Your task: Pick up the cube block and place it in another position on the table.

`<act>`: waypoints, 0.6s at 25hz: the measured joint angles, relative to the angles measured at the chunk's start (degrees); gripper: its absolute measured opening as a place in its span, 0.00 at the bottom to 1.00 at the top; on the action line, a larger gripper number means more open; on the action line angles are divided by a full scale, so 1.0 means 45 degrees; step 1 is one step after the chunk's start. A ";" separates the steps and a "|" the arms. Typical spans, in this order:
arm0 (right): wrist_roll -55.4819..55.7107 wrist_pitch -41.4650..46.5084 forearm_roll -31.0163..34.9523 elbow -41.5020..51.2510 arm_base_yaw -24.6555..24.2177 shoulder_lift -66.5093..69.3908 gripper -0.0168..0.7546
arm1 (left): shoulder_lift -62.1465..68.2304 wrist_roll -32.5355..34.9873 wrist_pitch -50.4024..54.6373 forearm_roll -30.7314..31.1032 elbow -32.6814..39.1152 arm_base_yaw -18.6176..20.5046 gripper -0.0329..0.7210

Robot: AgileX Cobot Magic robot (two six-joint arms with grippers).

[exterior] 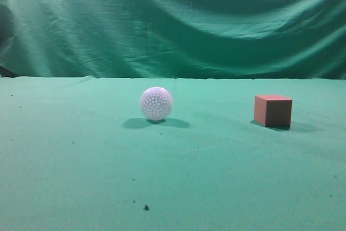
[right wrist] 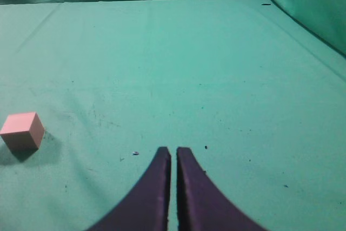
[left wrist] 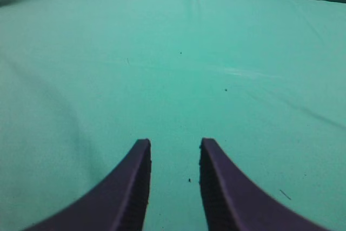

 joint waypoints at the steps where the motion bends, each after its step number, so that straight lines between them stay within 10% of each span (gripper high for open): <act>1: 0.0000 0.0000 0.0000 0.0000 0.0000 0.0000 0.02 | 0.0000 0.0000 0.0000 0.0000 0.0000 0.0000 0.39; 15: 0.0188 0.0000 0.0000 0.0000 0.0000 0.0000 0.02 | 0.0000 0.0000 0.0000 0.0000 0.0000 0.0000 0.39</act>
